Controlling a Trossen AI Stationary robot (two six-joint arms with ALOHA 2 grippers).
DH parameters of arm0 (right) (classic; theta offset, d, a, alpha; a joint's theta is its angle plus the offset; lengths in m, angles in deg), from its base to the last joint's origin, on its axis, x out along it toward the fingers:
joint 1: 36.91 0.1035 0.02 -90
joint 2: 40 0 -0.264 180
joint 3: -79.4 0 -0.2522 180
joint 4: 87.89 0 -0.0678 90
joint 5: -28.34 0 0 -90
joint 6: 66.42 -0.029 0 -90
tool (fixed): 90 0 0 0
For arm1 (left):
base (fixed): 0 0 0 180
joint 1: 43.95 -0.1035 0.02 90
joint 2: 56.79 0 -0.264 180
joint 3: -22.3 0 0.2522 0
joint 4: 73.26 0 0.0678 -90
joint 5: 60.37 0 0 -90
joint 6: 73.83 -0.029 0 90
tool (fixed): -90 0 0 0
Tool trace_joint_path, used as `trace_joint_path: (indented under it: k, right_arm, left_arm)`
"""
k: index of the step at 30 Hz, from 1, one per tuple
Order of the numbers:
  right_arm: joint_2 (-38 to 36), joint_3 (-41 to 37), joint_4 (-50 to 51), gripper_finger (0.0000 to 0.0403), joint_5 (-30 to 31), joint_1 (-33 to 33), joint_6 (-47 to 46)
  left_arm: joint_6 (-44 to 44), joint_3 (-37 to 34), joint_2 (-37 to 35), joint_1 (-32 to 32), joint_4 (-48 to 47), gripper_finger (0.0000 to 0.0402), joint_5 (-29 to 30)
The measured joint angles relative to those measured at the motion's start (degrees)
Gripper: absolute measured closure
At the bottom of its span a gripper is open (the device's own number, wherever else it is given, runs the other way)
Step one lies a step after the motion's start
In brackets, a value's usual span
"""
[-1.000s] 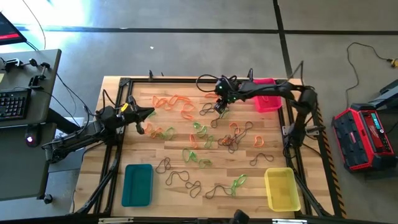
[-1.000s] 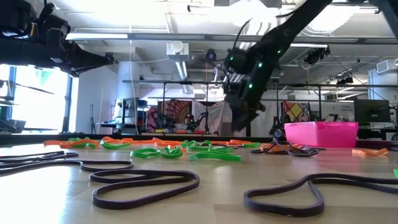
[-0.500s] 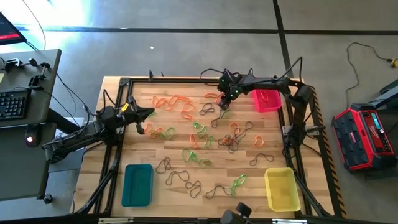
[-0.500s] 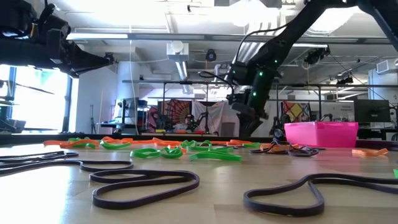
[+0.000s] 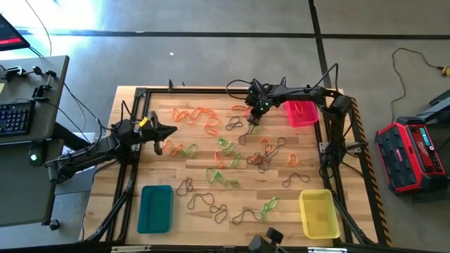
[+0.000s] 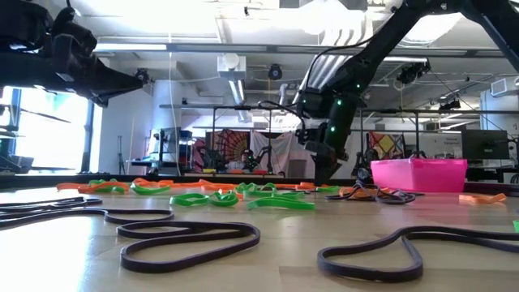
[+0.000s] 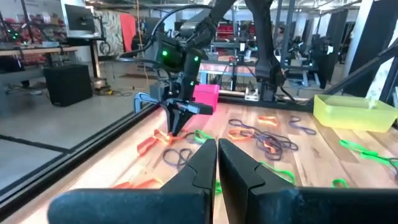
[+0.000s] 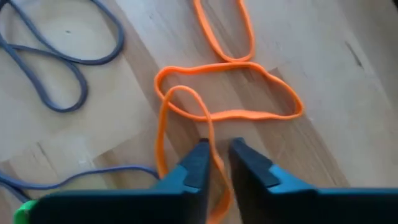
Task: Sort rubber bands into baskets
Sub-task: Put the orange rubber band into the red bin
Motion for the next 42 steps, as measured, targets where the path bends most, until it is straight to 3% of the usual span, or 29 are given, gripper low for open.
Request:
trace_joint_path:
  k: [2,13,19,24,30,38,42]
  right_arm:
    - [0.0,0.0,0.1,0.0393,-0.2,0.0,0.0]
    - [-8.2,-0.1,5.9,0.0401,2.6,-0.1,-2.3]
    - [-16.1,-0.1,14.0,0.0402,9.4,-1.6,-6.6]
    - [-22.4,-0.1,24.4,0.0402,21.8,-3.9,-11.2]
    - [-27.5,-0.2,31.6,0.0402,30.1,-7.9,-17.9]
    - [-25.1,-7.2,25.7,0.0403,32.7,-14.9,-18.6]
    - [-23.9,-10.4,19.4,0.0402,28.8,-17.4,-15.9]
  left_arm:
    - [0.0,0.0,0.6,0.0,0.6,0.0392,0.0]
    - [-1.0,0.0,1.0,0.0,1.3,0.0392,0.7]
    - [-1.0,0.0,1.0,0.0,1.3,0.0392,0.8]
    - [-1.1,0.0,1.0,0.0,1.3,0.0392,1.0]
    - [-1.4,0.0,1.0,0.0,1.3,0.0392,1.1]
    - [-1.6,0.0,1.0,0.0,1.1,0.0392,2.1]
    - [-3.0,0.0,1.2,0.0,0.8,0.0392,3.8]
